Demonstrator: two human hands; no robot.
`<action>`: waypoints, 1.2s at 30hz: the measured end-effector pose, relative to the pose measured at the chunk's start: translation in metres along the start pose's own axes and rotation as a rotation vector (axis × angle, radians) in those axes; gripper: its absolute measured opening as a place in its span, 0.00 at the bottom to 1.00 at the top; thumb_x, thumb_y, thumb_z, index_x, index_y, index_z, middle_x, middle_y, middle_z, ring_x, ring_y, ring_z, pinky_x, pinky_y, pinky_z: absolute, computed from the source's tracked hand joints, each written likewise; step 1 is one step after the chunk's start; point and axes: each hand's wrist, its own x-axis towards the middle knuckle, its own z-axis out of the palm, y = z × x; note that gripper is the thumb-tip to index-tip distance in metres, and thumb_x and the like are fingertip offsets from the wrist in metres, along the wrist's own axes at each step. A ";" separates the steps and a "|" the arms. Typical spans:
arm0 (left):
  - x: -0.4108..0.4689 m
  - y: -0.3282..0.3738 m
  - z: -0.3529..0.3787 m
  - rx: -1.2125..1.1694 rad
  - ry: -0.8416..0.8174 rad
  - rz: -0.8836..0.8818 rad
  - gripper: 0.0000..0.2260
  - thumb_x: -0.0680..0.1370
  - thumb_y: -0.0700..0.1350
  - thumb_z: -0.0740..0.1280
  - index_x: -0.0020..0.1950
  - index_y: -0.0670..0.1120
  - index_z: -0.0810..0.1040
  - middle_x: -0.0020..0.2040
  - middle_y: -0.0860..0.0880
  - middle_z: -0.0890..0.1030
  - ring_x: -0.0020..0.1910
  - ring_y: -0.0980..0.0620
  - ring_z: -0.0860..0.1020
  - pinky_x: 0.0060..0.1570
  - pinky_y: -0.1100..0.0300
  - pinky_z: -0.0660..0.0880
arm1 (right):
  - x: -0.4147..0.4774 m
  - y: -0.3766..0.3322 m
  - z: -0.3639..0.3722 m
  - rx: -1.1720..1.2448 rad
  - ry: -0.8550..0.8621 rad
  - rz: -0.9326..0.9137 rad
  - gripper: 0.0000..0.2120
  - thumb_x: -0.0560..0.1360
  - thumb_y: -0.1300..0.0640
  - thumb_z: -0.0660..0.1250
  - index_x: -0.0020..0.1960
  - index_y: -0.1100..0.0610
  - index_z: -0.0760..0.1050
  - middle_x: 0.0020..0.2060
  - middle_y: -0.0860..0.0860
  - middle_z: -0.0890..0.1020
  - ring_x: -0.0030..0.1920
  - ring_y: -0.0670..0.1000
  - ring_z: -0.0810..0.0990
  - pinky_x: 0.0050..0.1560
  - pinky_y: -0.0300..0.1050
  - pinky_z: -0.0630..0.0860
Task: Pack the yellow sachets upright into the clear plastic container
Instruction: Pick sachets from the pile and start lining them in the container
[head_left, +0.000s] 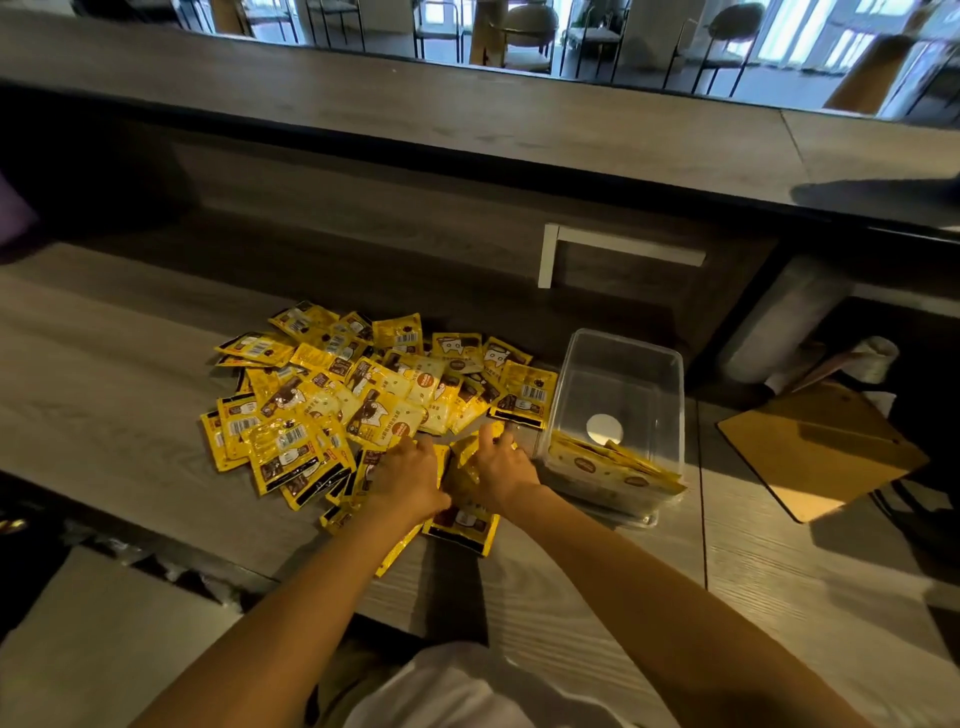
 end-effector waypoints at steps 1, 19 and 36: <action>0.000 -0.001 -0.001 -0.010 -0.019 -0.009 0.35 0.72 0.48 0.70 0.72 0.41 0.56 0.70 0.39 0.61 0.67 0.37 0.66 0.61 0.48 0.71 | 0.000 -0.002 0.000 -0.040 0.007 -0.019 0.38 0.74 0.60 0.66 0.74 0.63 0.46 0.68 0.67 0.62 0.68 0.65 0.67 0.63 0.52 0.71; -0.002 0.026 -0.108 -0.781 0.515 0.041 0.09 0.76 0.37 0.64 0.55 0.40 0.75 0.47 0.44 0.77 0.46 0.48 0.76 0.37 0.60 0.71 | -0.014 0.018 -0.122 0.907 0.424 0.019 0.10 0.77 0.59 0.61 0.52 0.62 0.79 0.50 0.56 0.83 0.51 0.54 0.81 0.54 0.53 0.79; 0.021 0.142 -0.083 -0.766 0.103 0.600 0.07 0.72 0.32 0.68 0.49 0.38 0.80 0.42 0.49 0.78 0.46 0.53 0.76 0.43 0.65 0.72 | -0.057 0.164 -0.118 0.829 0.698 0.346 0.03 0.71 0.67 0.65 0.42 0.61 0.74 0.41 0.58 0.79 0.45 0.55 0.79 0.43 0.54 0.80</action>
